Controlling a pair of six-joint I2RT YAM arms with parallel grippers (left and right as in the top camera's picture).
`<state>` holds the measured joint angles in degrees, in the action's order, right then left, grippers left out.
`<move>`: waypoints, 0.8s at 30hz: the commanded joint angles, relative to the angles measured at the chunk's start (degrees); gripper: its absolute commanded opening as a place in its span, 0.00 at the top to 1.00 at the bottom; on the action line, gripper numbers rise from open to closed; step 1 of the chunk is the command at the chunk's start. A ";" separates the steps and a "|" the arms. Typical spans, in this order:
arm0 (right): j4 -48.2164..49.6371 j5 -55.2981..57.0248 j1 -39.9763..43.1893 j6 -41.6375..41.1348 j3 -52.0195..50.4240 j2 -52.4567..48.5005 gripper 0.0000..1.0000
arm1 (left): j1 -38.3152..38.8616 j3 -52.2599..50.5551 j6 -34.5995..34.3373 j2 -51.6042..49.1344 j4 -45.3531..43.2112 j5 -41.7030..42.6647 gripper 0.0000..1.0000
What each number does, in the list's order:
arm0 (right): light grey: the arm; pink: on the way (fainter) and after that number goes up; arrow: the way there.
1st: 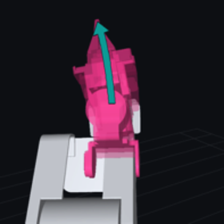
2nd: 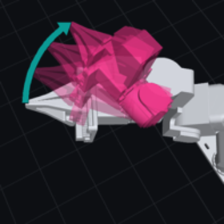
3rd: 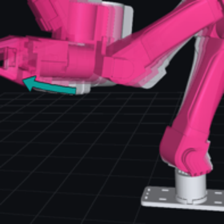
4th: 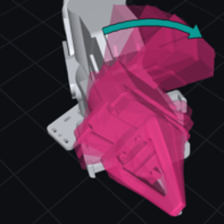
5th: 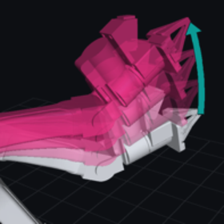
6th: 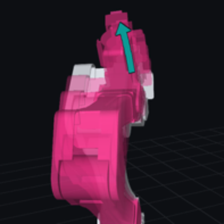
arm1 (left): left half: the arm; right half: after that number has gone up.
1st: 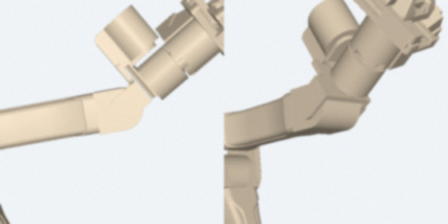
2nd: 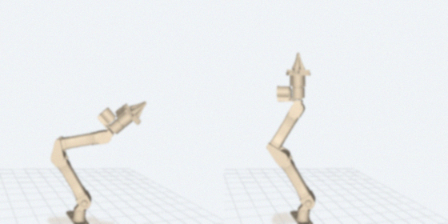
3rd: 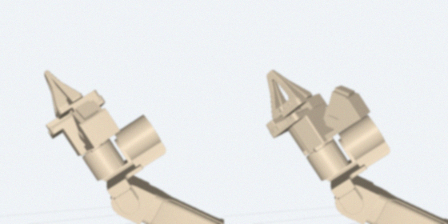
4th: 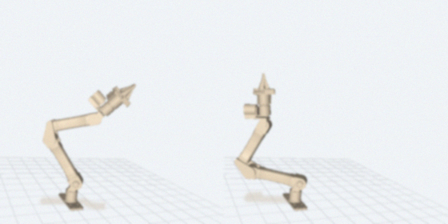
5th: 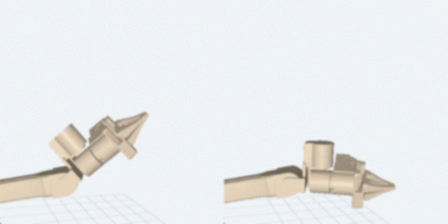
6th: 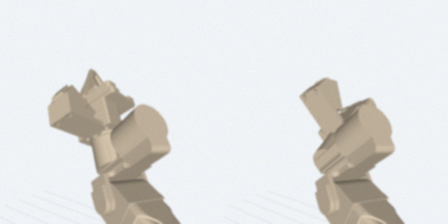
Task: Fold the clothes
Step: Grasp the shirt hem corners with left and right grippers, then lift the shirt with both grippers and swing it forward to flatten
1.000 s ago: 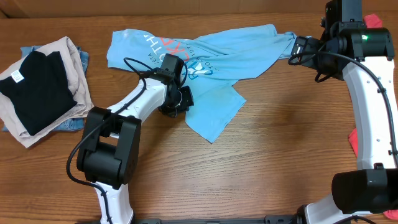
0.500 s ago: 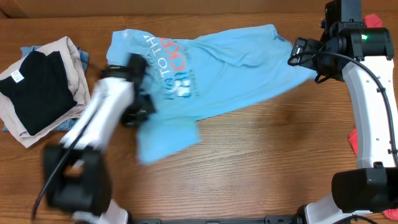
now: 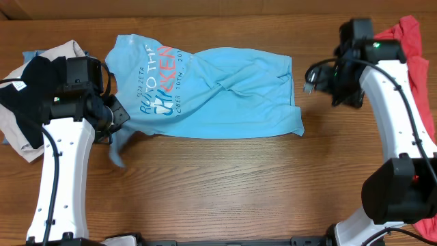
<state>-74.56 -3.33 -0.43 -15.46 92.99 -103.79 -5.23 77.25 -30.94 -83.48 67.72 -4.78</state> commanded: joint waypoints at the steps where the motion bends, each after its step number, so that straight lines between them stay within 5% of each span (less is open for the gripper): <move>1: 1.36 -5.05 -0.59 -0.68 -6.88 -0.39 0.00 | 0.42 -0.13 1.40 -1.03 0.00 -0.48 0.96; 12: 20.09 -7.26 -1.84 -1.11 -25.05 -0.39 0.25 | 0.44 -0.13 2.49 -1.38 -0.04 -0.04 0.96; 20: 28.44 -7.26 -1.81 -1.11 -28.11 -0.39 0.32 | 0.42 -0.13 2.69 -1.38 -0.02 0.35 0.96; 24: 28.63 -7.26 -1.81 -1.11 -28.13 -0.39 0.46 | 0.42 -0.13 2.67 -1.38 0.17 0.35 0.96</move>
<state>-46.04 -10.22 -2.20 -16.45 65.39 -103.88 -5.23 77.17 -29.45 -84.58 67.75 -4.71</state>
